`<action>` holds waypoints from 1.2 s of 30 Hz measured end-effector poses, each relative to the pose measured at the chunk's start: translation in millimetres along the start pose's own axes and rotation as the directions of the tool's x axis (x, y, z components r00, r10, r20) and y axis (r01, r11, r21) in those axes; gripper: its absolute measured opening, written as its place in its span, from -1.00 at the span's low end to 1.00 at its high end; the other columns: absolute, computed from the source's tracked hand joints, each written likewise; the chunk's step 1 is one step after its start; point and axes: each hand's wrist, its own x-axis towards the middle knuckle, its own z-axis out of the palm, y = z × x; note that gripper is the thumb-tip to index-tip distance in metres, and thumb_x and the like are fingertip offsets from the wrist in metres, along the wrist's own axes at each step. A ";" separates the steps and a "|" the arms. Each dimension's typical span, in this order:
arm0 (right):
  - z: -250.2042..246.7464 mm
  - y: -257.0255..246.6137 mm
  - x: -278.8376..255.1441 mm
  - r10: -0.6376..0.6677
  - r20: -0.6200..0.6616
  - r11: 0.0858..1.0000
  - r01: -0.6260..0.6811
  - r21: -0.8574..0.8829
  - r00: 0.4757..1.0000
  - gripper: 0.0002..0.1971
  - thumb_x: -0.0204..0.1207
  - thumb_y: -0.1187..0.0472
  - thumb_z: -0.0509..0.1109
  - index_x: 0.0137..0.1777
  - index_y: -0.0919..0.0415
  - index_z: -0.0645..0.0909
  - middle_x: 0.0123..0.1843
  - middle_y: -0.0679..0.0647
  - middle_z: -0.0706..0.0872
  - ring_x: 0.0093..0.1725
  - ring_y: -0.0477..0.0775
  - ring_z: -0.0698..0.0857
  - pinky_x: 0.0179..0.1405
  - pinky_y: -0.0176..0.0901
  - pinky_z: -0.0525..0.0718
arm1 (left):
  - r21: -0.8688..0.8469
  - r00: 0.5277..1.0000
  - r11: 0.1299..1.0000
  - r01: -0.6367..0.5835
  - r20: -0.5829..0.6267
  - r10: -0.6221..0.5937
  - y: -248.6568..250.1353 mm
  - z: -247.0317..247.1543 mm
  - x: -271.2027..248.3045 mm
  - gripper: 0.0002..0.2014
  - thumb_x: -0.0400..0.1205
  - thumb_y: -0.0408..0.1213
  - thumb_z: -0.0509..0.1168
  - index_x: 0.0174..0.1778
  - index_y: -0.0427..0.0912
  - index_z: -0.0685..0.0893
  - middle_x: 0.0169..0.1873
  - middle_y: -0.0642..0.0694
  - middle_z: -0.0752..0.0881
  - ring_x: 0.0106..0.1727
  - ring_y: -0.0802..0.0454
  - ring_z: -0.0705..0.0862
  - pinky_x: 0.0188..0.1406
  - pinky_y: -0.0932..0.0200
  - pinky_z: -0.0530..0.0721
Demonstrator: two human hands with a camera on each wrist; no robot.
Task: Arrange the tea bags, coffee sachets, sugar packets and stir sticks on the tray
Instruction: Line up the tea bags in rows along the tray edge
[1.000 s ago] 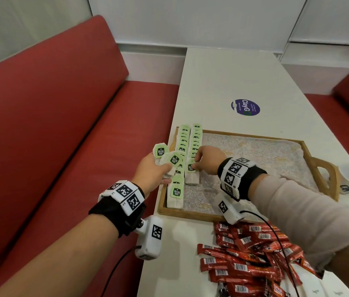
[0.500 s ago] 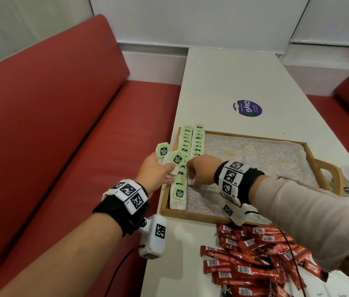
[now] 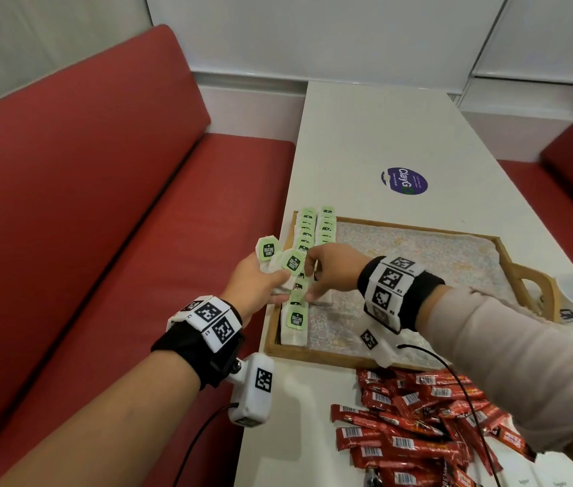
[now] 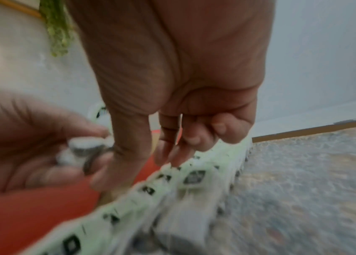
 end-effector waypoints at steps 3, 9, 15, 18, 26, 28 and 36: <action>-8.8 -5.2 -6.8 -0.049 -0.056 0.978 0.059 0.198 0.997 -0.64 0.31 0.07 0.63 -0.02 0.14 0.56 -0.28 -0.08 0.62 -0.33 -0.12 0.55 -0.32 -0.28 0.49 | -0.003 1.000 1.000 -0.014 0.019 0.014 1.0 -0.3 -1.5 -0.69 0.58 -0.51 0.35 0.22 -0.24 0.55 0.10 -0.22 0.73 -0.01 -0.11 0.76 -0.20 0.14 0.80; -8.9 -5.2 -10.3 -0.004 -0.207 0.931 0.079 0.357 0.978 -0.80 0.51 0.18 0.49 -0.19 0.22 0.52 -0.35 -0.02 0.61 -0.53 -0.12 0.57 -0.51 -0.36 0.48 | -0.054 0.996 0.997 -0.052 0.066 0.056 3.8 3.3 -6.0 -0.82 0.62 -0.45 0.33 0.02 -0.08 0.59 -0.08 -0.07 0.76 -0.15 0.04 0.77 -0.29 0.25 0.77; -12.5 8.0 -15.5 0.087 -0.215 0.824 0.051 0.564 0.973 -0.83 0.53 0.33 0.43 -0.20 0.15 0.51 -0.30 0.07 0.75 -0.60 -0.07 0.60 -0.64 -0.35 0.43 | -0.036 0.998 0.998 -0.048 -0.049 0.046 5.1 0.9 -2.4 -0.91 0.72 -0.37 0.18 0.05 -0.14 0.57 -0.03 -0.15 0.72 -0.11 -0.04 0.74 -0.37 0.23 0.78; -13.3 14.5 -16.3 0.079 -0.210 0.871 0.034 0.490 0.975 -0.83 0.55 0.38 0.39 -0.19 0.14 0.52 -0.31 0.07 0.72 -0.58 -0.04 0.56 -0.67 -0.41 0.41 | -0.046 0.998 0.998 -0.053 -0.045 0.051 5.7 -0.5 -2.8 -0.84 0.73 -0.39 0.16 -0.07 -0.07 0.57 -0.17 -0.06 0.72 -0.22 0.04 0.72 -0.38 0.24 0.77; -6.0 12.8 -15.1 0.021 0.117 0.992 -0.035 0.122 0.993 -0.86 0.57 0.27 0.40 -0.16 0.06 0.53 -0.36 -0.05 0.67 -0.58 -0.13 0.52 -0.43 -0.31 0.47 | -0.024 0.998 0.999 -0.043 -0.041 0.042 6.3 0.8 -0.7 -0.88 0.73 -0.37 0.17 -0.03 -0.09 0.57 -0.15 -0.05 0.72 -0.21 0.05 0.73 -0.31 0.21 0.77; -3.0 10.0 -11.4 0.030 0.153 0.998 -0.038 0.052 0.988 -0.87 0.56 0.26 0.42 -0.15 0.07 0.52 -0.30 -0.01 0.67 -0.60 -0.12 0.52 -0.44 -0.32 0.50 | -0.018 0.998 0.999 -0.038 -0.042 0.037 5.9 0.4 0.0 -0.90 0.72 -0.36 0.18 -0.02 -0.09 0.57 -0.14 -0.05 0.72 -0.21 0.05 0.74 -0.28 0.20 0.77; 6.2 6.1 3.4 0.096 -0.006 0.984 -0.096 -0.149 0.995 -0.76 0.52 0.22 0.45 0.15 0.27 0.61 -0.04 0.03 0.58 -0.08 0.05 0.54 -0.13 -0.17 0.48 | -0.007 0.999 0.999 -0.040 -0.026 0.039 4.8 -0.3 0.6 -0.89 0.72 -0.36 0.18 0.14 -0.21 0.55 -0.11 -0.09 0.71 -0.20 0.03 0.74 -0.26 0.17 0.77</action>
